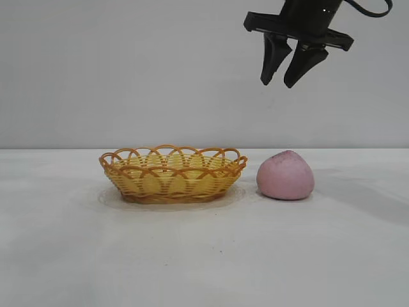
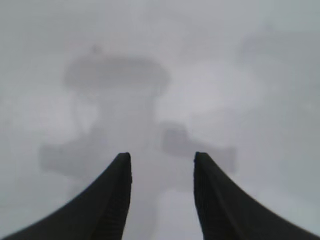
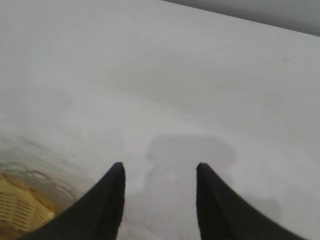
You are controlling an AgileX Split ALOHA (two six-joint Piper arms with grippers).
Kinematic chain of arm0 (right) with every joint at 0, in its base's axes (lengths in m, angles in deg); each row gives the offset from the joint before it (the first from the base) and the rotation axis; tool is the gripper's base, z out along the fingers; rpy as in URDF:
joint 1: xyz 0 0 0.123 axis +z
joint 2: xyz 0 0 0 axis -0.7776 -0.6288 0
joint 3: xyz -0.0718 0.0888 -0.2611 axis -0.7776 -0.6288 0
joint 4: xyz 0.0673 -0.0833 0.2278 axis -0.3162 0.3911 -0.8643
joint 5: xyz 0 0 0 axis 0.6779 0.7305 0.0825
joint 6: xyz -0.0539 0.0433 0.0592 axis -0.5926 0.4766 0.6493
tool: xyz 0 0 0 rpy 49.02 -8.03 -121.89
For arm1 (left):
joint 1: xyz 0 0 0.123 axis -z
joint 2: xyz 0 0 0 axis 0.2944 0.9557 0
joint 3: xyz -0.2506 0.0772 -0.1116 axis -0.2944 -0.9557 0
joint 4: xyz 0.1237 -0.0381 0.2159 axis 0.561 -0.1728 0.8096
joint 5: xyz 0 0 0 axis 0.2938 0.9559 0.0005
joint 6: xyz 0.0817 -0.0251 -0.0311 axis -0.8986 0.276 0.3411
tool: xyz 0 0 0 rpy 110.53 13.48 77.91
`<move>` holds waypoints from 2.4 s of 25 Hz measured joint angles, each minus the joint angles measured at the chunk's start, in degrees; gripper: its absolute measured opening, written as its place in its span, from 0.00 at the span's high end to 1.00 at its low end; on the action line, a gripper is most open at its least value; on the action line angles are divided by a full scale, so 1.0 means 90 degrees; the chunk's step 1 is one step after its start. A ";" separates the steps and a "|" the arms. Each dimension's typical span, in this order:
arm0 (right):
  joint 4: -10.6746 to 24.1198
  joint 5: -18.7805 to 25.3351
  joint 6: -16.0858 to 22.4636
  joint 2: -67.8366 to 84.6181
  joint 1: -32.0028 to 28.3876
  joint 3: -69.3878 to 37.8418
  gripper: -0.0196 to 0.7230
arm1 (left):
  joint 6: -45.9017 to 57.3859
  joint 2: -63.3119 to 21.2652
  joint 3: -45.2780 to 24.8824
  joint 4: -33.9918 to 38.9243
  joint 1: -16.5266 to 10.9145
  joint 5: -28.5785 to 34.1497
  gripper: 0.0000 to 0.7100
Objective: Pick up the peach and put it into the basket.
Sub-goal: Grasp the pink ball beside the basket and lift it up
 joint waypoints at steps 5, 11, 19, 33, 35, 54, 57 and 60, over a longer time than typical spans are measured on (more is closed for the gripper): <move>-0.0010 0.0020 0.0000 0.0000 0.0000 0.0000 0.55 | 0.0249 -0.2076 -0.0925 0.0255 0.0000 0.0798 0.64; -0.0012 0.0030 0.0000 0.0000 0.0000 0.0000 0.55 | 0.0594 -0.4620 -0.2320 0.0267 0.0000 0.1801 0.64; -0.0023 0.0059 0.0000 0.0000 0.0000 0.0000 0.55 | 0.0802 -0.6810 -0.3322 0.0053 0.0000 0.2820 0.64; -0.0023 0.0328 0.0000 -0.0013 0.0000 0.0000 0.55 | -0.0005 -0.7798 -0.3882 -0.0341 0.0000 0.2088 0.64; -0.0023 0.0498 0.0000 -0.0080 0.0000 0.0000 0.55 | -0.0128 -0.8012 -0.3893 -0.0422 0.0000 0.2077 0.64; -0.0507 0.2635 -0.0550 -0.0936 0.0000 0.0000 0.61 | -0.0206 -0.8089 -0.3905 -0.0532 0.0000 0.2062 0.64; -0.0535 0.2710 -0.0752 -0.1142 0.0010 0.0000 0.82 | -0.0206 -0.8089 -0.3905 -0.0532 0.0000 0.2062 0.64; -0.0363 0.2596 -0.0798 -0.1100 0.0010 0.0014 0.97 | -0.0206 -0.8089 -0.3905 -0.0543 0.0000 0.2062 0.64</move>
